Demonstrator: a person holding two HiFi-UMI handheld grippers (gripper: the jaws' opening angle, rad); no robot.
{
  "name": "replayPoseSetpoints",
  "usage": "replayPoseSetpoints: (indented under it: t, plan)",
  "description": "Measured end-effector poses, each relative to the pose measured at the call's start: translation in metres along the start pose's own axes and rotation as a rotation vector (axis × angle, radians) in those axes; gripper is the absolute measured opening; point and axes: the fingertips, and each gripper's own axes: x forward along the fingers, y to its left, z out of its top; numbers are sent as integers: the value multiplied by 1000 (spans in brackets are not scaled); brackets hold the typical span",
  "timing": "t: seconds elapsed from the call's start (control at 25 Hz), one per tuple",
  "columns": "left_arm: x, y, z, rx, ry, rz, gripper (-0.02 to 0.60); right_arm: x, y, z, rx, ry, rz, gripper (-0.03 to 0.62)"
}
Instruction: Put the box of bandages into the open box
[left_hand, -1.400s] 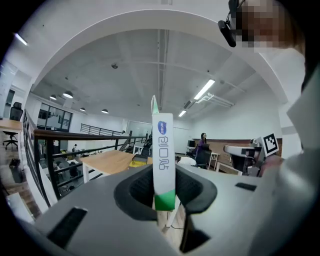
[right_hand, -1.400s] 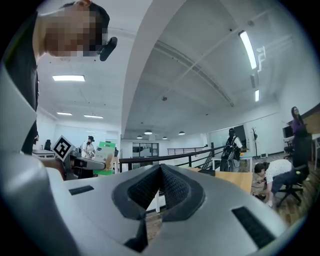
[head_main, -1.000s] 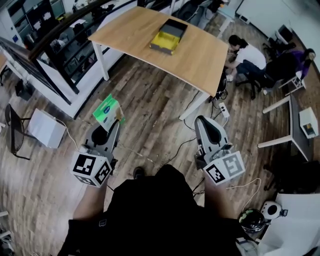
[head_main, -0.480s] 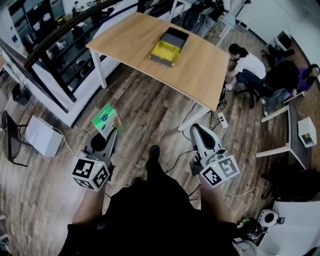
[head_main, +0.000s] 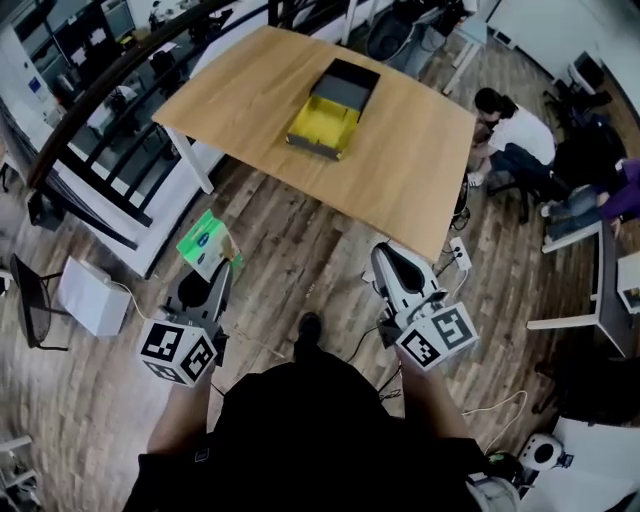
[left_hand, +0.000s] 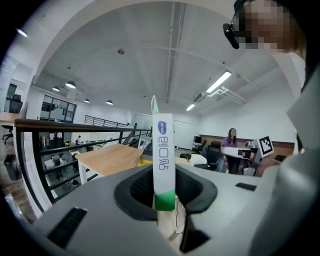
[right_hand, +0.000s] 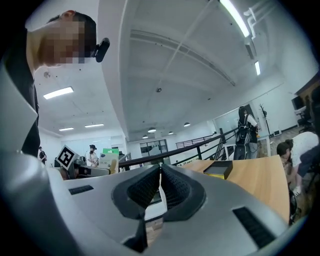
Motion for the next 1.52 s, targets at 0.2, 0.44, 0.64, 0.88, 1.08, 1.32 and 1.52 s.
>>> replayPoseSetpoints:
  t: [0.2,0.44,0.64,0.88,1.08,1.32,1.52]
  plan:
    - [69,-7,23,-16,3,-8,89,21,-62,25,-16,-17,7,37]
    - [127,-8,43,-24,4,-45,89,40,-101,36,14,-39,-10,37]
    - [170,6,51,-20,8,-82,89,67,-121,36,24,-26,-27,38]
    - [231,49,56,-18,12,-128,89,124,-147,33,16,5,-62,38]
    - [290,96,69,-26,32,-178,89,181,-175,31,35,46,-113,38]
    - [352,122,73,-11,89,-274,89,223,-197,34,43,67,-178,38]
    - [396,123,62,-15,147,-323,89,239,-223,30,77,67,-221,38]
